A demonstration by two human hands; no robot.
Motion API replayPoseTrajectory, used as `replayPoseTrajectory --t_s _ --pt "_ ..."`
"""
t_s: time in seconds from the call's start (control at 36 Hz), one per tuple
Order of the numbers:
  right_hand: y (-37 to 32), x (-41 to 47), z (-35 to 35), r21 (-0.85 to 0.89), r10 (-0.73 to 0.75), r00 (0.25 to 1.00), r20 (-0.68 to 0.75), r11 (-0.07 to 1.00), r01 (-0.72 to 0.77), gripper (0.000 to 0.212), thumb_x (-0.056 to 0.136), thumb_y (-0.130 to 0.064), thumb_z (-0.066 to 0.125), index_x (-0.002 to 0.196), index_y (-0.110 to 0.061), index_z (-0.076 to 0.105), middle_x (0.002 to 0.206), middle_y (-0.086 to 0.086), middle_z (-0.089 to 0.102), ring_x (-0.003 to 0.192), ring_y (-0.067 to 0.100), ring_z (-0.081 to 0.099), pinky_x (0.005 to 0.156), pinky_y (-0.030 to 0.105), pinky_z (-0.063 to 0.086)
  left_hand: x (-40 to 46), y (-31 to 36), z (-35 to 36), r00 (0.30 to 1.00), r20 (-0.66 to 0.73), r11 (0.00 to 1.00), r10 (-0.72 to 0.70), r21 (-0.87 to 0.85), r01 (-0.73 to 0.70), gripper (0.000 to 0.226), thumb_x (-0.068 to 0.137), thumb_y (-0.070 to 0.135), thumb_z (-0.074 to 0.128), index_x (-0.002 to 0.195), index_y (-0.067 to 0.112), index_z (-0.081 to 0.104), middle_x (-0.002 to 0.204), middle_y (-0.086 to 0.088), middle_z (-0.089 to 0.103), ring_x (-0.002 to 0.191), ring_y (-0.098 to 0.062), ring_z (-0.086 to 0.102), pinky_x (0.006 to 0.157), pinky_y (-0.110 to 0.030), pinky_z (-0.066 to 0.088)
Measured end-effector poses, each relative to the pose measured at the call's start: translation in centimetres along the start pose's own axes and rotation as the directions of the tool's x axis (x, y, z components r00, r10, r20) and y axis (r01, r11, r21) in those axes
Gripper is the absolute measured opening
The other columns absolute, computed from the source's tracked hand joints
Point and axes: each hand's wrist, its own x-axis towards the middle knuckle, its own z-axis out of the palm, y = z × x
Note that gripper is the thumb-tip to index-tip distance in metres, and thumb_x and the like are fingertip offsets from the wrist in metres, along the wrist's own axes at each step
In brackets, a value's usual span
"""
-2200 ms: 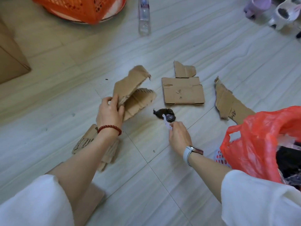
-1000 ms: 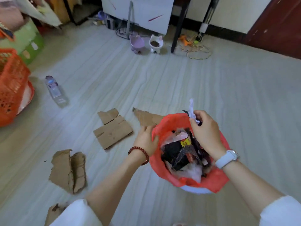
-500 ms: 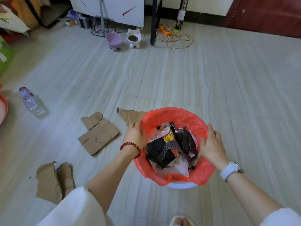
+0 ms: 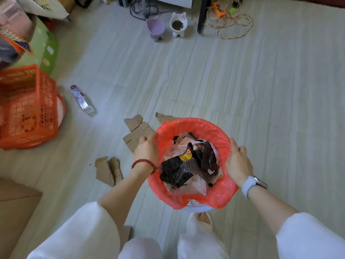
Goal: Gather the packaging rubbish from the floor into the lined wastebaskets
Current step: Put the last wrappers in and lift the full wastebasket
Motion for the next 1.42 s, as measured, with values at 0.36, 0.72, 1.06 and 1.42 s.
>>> replayPoseTrajectory --t_s 0.36,0.72,1.06,1.42 --pt "-7.2 -5.0 -23.2 0.006 -0.067 0.994 0.092 0.998 0.066 0.055 0.089 -0.005 0.034 0.14 -0.024 0.028 0.115 0.018 0.044 0.087 0.04 0.056 0.066 0.038 0.044 -7.2 13.5 -18.7 0.994 -0.011 0.994 -0.106 0.001 0.106 0.042 0.095 0.013 0.037 0.135 0.025 0.043 0.115 -0.014 0.053 0.091 -0.031 0.056 0.069 -0.03 0.04" --pt "-8.0 2.7 -34.5 0.008 -0.029 0.999 0.016 1.0 0.029 0.058 0.09 -0.003 0.032 0.144 -0.023 0.021 0.117 0.017 0.043 0.082 0.038 0.057 0.063 0.035 0.043 0.8 25.4 -23.3 0.999 -0.017 0.999 0.037 0.029 -0.037 0.039 0.095 0.018 0.036 0.132 0.023 0.045 0.106 -0.016 0.054 0.086 -0.034 0.057 0.072 -0.041 0.05" --pt "-7.6 16.4 -45.2 0.047 0.103 0.991 -0.089 0.994 -0.099 0.052 0.097 -0.014 0.034 0.146 -0.024 0.02 0.116 0.014 0.046 0.081 0.034 0.058 0.063 0.032 0.044 16.4 40.4 -24.4 0.962 0.058 0.962 0.269 0.026 -0.27 0.038 0.095 0.021 0.038 0.132 0.028 0.045 0.1 -0.011 0.052 0.08 -0.032 0.056 0.066 -0.035 0.046" --pt "-0.5 39.3 -55.6 0.163 0.238 0.954 -0.181 0.964 -0.21 0.046 0.097 -0.023 0.038 0.142 -0.024 0.031 0.113 0.013 0.05 0.084 0.031 0.06 0.074 0.037 0.05 36.0 62.6 -18.4 0.891 0.191 0.89 0.413 0.125 -0.439 0.038 0.096 0.028 0.039 0.134 0.028 0.043 0.102 -0.008 0.053 0.085 -0.027 0.057 0.063 -0.028 0.04"
